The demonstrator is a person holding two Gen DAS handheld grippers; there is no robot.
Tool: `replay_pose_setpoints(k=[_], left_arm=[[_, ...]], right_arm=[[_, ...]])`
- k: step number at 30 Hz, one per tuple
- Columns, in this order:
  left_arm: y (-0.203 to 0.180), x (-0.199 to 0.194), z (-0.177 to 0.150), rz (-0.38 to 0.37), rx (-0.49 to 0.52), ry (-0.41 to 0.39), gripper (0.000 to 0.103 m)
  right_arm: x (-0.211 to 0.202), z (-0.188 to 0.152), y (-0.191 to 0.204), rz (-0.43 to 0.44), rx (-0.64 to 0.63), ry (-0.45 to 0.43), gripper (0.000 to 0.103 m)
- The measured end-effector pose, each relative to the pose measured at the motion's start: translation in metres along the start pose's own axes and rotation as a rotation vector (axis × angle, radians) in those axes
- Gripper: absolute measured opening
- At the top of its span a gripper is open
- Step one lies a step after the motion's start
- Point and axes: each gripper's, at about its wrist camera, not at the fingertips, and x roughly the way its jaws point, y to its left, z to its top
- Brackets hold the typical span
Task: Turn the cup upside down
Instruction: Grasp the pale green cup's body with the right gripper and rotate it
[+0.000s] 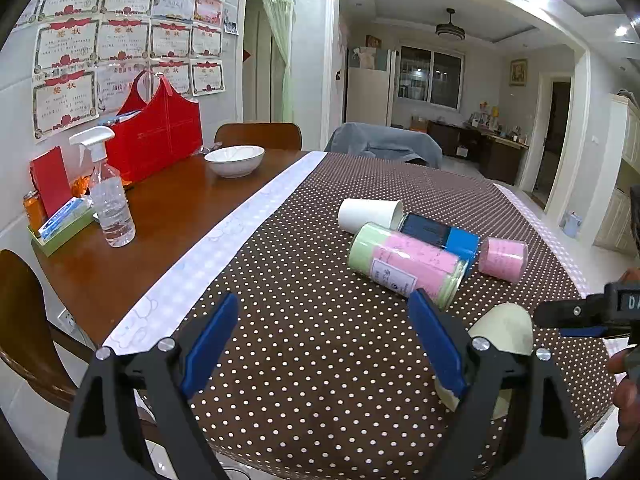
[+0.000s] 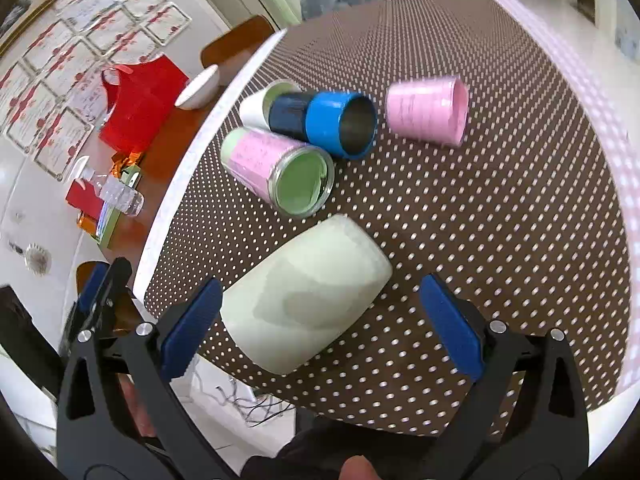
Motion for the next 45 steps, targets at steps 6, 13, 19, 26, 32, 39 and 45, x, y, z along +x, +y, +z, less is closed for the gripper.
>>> replay_pose_setpoints(k=[6,13,19,26,32,39,45], left_arm=[[0.001,0.009,-0.005,-0.011,0.027,0.015,0.085],[0.006,0.019,-0.01,-0.03,0.014,0.039,0.085],[0.007,0.023,-0.013,-0.049,0.005,0.05,0.085],[0.005,0.029,-0.017,-0.054,0.013,0.074,0.085],[0.001,0.03,-0.018,-0.054,0.023,0.089,0.085],[-0.008,0.029,-0.018,-0.054,0.04,0.098,0.085],[-0.018,0.026,-0.015,-0.048,0.062,0.102,0.085]], right_arm=[[0.016,0.003,-0.002,0.004,0.126,0.074,0.097],[0.031,0.01,-0.003,0.004,0.276,0.15,0.097],[0.051,0.014,-0.004,-0.022,0.391,0.229,0.097],[0.069,0.025,0.003,-0.123,0.346,0.263,0.09],[0.077,0.03,0.018,-0.168,0.213,0.29,0.08],[0.073,0.027,0.028,-0.153,0.1,0.265,0.08],[0.055,0.022,0.027,-0.124,0.028,0.209,0.078]])
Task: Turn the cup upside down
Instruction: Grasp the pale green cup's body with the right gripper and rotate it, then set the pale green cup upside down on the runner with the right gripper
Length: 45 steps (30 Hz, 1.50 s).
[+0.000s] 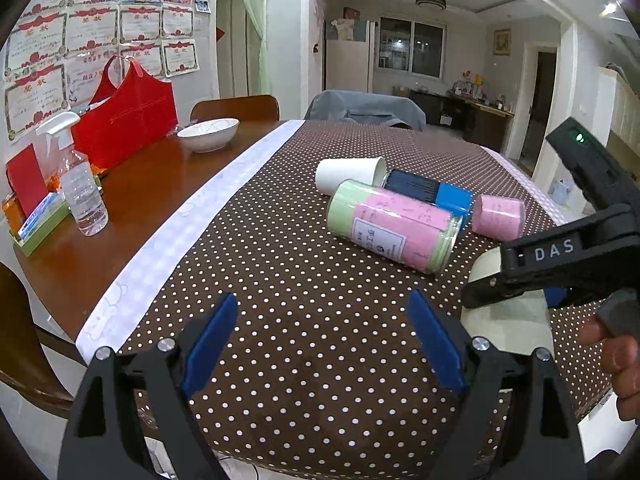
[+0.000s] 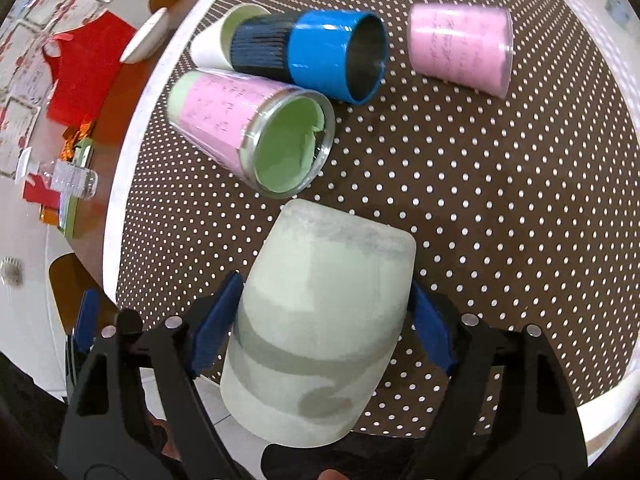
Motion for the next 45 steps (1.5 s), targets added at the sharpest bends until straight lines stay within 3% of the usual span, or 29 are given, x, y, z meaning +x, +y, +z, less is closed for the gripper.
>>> replay_pose_setpoints(k=[11,19,26,34,44,45], left_arm=[[-0.015,-0.005,0.009,0.015,0.036,0.01,0.085],[-0.03,-0.01,0.015,0.014,0.049,0.015,0.085],[-0.037,-0.017,0.024,0.012,0.024,-0.008,0.085],[-0.046,-0.021,0.029,0.005,0.0,-0.022,0.085],[-0.051,-0.026,0.029,0.01,0.004,-0.024,0.085],[-0.051,-0.026,0.029,0.01,0.006,-0.023,0.085]], right_arm=[[-0.043,-0.011,-0.027,0.013,-0.138,-0.282,0.076],[-0.062,-0.017,-0.04,-0.077,-0.265,-0.524,0.076],[-0.074,-0.026,-0.027,-0.182,-0.461,-0.715,0.076],[-0.042,-0.025,-0.028,-0.252,-0.533,-0.719,0.076],[-0.019,-0.02,-0.026,-0.246,-0.567,-0.656,0.077],[-0.02,-0.021,-0.026,-0.25,-0.57,-0.662,0.083]])
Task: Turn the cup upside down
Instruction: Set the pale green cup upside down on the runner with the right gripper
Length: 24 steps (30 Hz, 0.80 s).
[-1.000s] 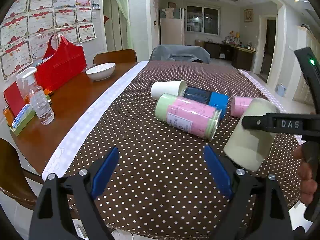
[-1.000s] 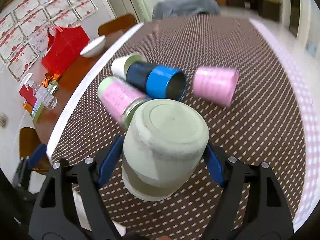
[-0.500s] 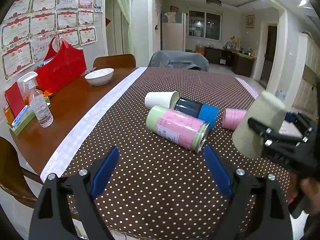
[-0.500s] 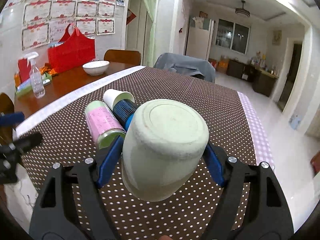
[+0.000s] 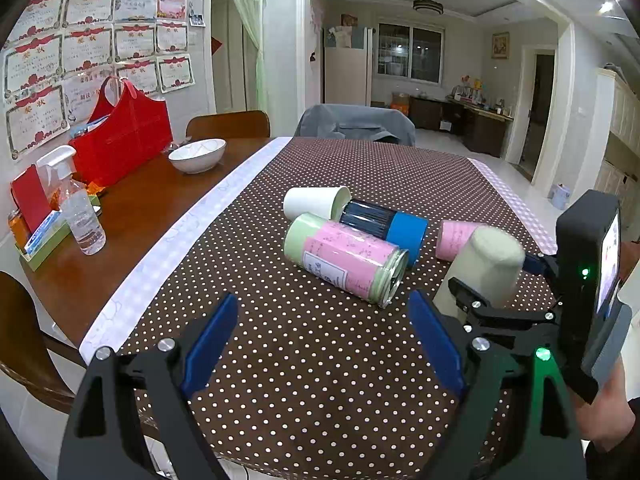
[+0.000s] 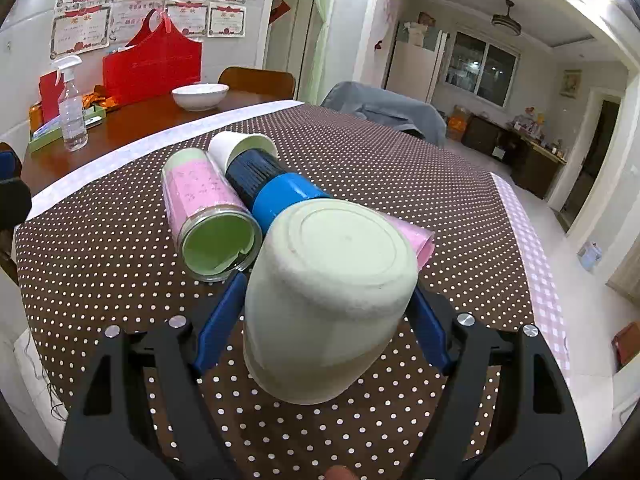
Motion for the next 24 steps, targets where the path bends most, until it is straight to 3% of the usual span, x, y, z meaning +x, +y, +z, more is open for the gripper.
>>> replay_pose_setpoints(k=[2,3,13,24], left_arm=[[0.0,0.0,0.0,0.001,0.003,0.002,0.085],[0.0,0.0,-0.001,0.0,0.004,0.001,0.085],[-0.015,-0.019,0.003,-0.017,0.036,-0.028,0.085],[-0.035,-0.07,0.014,-0.011,0.072,-0.151,0.093]], right_arm=[[-0.004,0.0,-0.001,0.002,0.011,-0.012,0.095],[-0.008,0.001,-0.003,0.017,0.023,-0.02,0.096],[-0.053,0.012,-0.028,0.121,0.213,-0.049,0.097],[-0.133,0.026,-0.053,0.101,0.355,-0.159,0.097]])
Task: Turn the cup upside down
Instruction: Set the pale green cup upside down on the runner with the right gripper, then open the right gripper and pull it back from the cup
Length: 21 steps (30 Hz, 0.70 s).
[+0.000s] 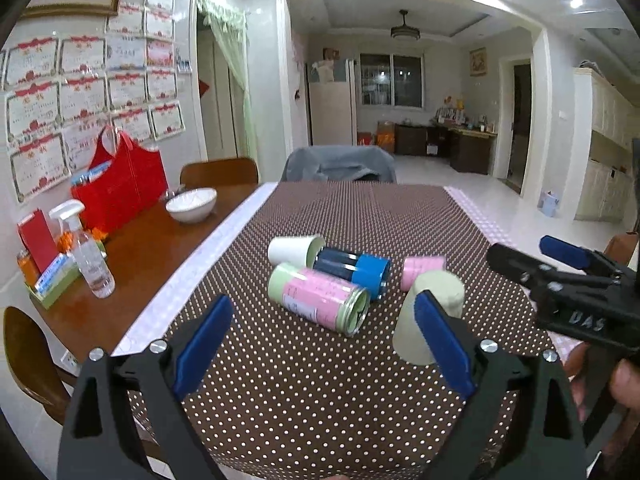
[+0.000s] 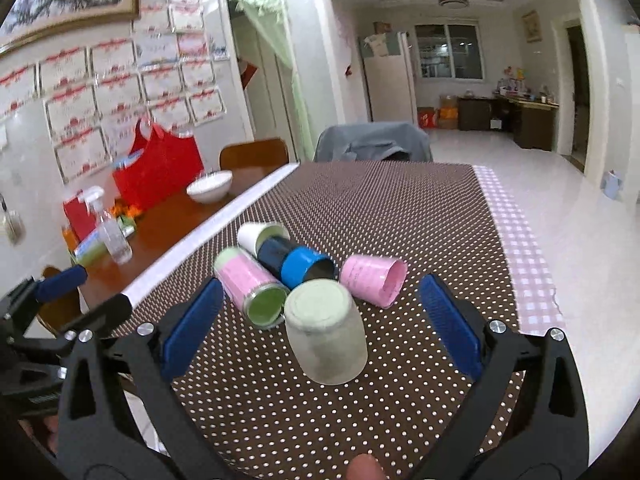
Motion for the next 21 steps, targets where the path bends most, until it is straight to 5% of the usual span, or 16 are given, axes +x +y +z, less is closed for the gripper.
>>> replay_pose_setpoints(k=[16,21], left_arm=[[-0.012,-0.038,0.016,0.016,0.045,-0.103,0.099],[-0.014,-0.059,0.015,0.07,0.057,-0.23,0.099]], right_arm=[[-0.064,0.009,0.007,-0.008,0.023,-0.146,0.097],[-0.07,0.004,0.009,-0.013,0.026,-0.152,0.097]])
